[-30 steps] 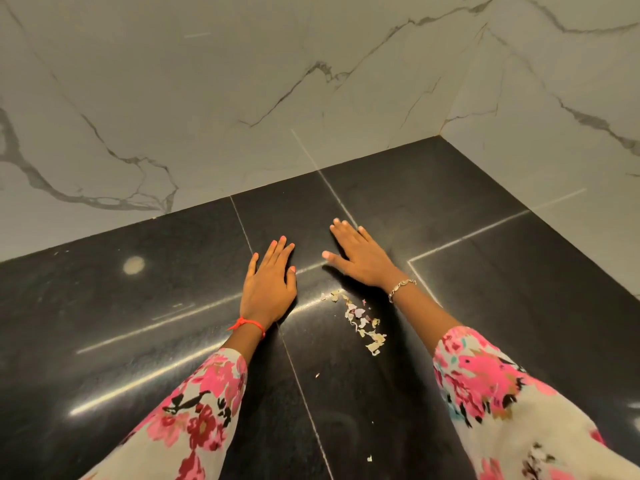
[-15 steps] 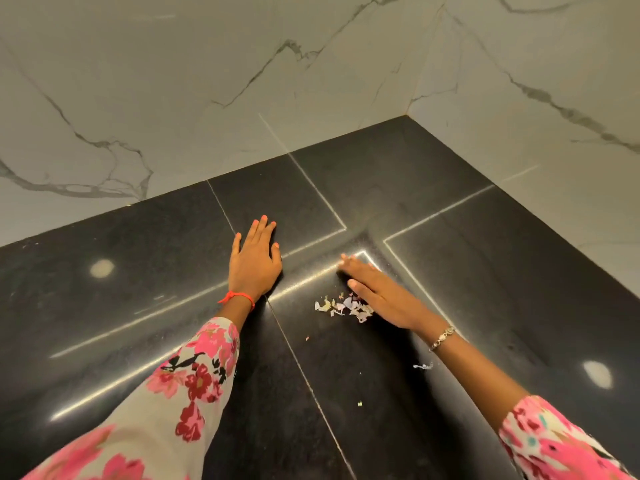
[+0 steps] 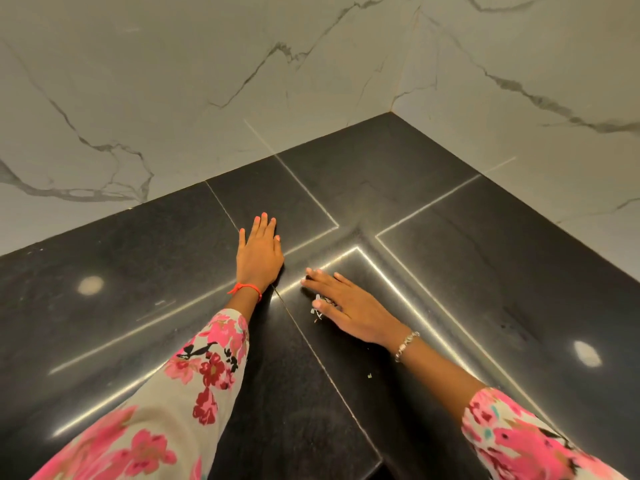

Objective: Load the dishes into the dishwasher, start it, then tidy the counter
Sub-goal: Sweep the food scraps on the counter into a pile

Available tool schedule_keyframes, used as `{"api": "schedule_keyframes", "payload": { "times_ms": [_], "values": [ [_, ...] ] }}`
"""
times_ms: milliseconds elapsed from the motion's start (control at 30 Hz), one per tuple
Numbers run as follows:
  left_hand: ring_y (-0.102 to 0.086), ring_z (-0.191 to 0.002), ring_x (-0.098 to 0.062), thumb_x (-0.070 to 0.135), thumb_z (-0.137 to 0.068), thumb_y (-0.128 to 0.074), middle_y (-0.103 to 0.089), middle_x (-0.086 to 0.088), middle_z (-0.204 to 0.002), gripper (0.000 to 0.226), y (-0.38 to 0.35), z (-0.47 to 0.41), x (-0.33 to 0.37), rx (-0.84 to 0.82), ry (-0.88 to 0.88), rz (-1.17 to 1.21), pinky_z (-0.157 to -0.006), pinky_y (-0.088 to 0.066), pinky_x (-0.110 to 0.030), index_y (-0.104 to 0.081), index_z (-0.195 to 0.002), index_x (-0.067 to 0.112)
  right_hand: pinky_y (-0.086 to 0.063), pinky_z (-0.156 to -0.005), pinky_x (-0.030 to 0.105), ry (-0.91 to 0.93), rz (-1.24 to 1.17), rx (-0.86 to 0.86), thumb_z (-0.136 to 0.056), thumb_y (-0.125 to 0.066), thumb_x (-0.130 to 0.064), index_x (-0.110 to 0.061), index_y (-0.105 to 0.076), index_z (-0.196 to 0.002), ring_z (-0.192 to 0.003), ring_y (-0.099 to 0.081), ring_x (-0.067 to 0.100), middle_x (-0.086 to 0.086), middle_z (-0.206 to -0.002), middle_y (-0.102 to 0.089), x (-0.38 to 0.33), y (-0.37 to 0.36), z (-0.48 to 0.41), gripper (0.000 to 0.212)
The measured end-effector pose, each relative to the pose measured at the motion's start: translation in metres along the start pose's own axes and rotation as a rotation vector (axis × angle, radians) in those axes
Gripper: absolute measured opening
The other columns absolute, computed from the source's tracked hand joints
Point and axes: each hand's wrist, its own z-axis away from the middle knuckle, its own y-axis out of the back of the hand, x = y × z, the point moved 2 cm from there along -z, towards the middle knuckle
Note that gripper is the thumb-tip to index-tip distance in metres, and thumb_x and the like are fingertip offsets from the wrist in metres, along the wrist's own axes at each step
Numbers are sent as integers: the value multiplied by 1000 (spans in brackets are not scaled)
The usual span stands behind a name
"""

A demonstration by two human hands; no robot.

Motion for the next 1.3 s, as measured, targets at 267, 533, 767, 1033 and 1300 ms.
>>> {"api": "schedule_keyframes", "payload": {
  "times_ms": [267,533,767,1033,1300],
  "values": [
    [-13,-145,-21,12,-98,-36,-19,-8,-156,47,2,69,5,-23,-47,158,-117,-8,-34,-30,-145,7,0,-116,14,130,-7,-49,-102,-31,-27,-22,-36,-142,-140,-12,-8,-14,-150,-29,-24,-26,49,41],
    [-4,-145,-15,19,-99,-35,-10,-1,-157,51,-6,169,29,-43,-94,142,-115,2,-26,-20,-147,12,-37,-110,31,-249,-667,338,-95,-51,-21,-18,-67,-114,-123,-49,-2,-13,-128,-57,-15,-17,127,25],
    [-7,-145,-13,19,-100,-35,-14,0,-156,48,-3,177,33,-49,-63,195,-117,-3,-28,-24,-147,12,6,-116,22,-216,52,38,-98,-42,-27,-31,-9,-148,-144,7,4,-14,-156,2,-35,-40,148,60],
    [-5,-145,-13,19,-101,-33,-13,0,-157,47,0,177,36,-92,-47,236,-117,-1,-28,-25,-147,12,-4,-116,21,-254,146,110,-86,-38,17,-16,-17,-149,-146,1,12,-4,-158,-1,-57,-48,149,74],
    [-16,-141,-7,17,-101,-33,-26,8,-149,40,10,183,48,-123,29,625,-112,-10,-19,-39,-140,13,-48,-85,17,-111,304,467,-63,-69,2,-5,-74,-88,-87,-71,14,6,-95,-73,-60,-51,153,26]
  ]
}}
